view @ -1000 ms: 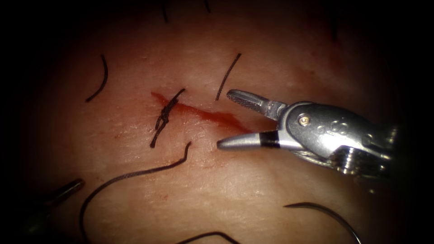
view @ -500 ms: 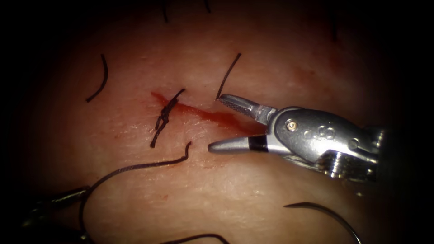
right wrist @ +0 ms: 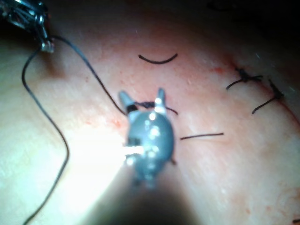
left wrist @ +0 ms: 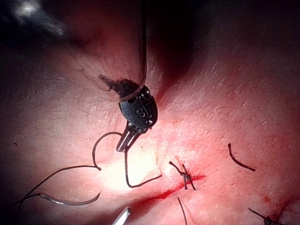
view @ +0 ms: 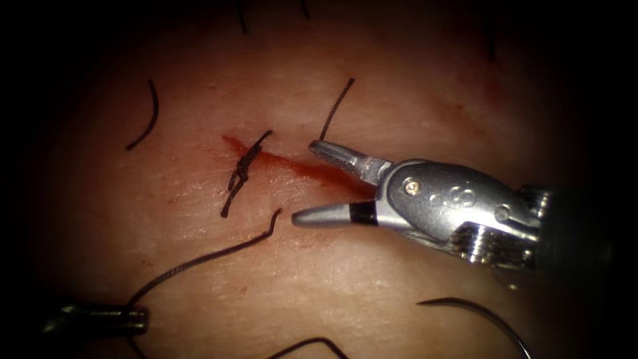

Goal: Wound Closure
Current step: Grab the long end of the thread using the left gripper, then wrap the thread counterclockwise once around the right gripper using the left gripper

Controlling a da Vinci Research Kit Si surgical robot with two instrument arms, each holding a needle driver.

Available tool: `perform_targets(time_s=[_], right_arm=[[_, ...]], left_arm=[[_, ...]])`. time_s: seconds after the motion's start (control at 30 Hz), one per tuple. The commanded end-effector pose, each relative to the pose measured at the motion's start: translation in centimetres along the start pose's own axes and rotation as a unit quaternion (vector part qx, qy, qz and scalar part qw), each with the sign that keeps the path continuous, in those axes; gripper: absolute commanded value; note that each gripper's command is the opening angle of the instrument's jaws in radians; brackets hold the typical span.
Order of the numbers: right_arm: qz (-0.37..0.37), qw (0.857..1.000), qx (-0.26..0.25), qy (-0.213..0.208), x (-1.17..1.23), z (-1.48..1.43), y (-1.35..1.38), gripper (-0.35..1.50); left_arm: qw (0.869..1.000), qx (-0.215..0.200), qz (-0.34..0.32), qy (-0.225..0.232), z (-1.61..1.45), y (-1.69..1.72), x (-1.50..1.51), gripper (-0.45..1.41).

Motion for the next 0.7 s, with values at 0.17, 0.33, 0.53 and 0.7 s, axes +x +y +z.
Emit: perform_targets(time_s=[0.17,0.33,0.53,0.7], right_arm=[[-0.016,1.000,-0.001,-0.013,-0.06,0.30,0.15,0.68],[-0.043,0.999,0.010,-0.012,-0.21,0.58,0.19,-0.35],[-0.064,0.997,0.027,-0.021,-0.46,0.95,0.02,-0.35],[-0.073,0.997,0.034,-0.018,-0.55,1.08,-0.03,-0.35]], left_arm=[[0.999,0.009,0.003,-0.032,0.05,0.00,-0.02,-0.45],[0.996,0.027,0.040,-0.069,0.10,-0.04,0.11,-0.45],[0.985,0.059,0.101,-0.128,0.19,-0.25,0.31,-0.45],[0.966,0.091,0.154,-0.188,0.25,-0.52,0.50,-0.45]])
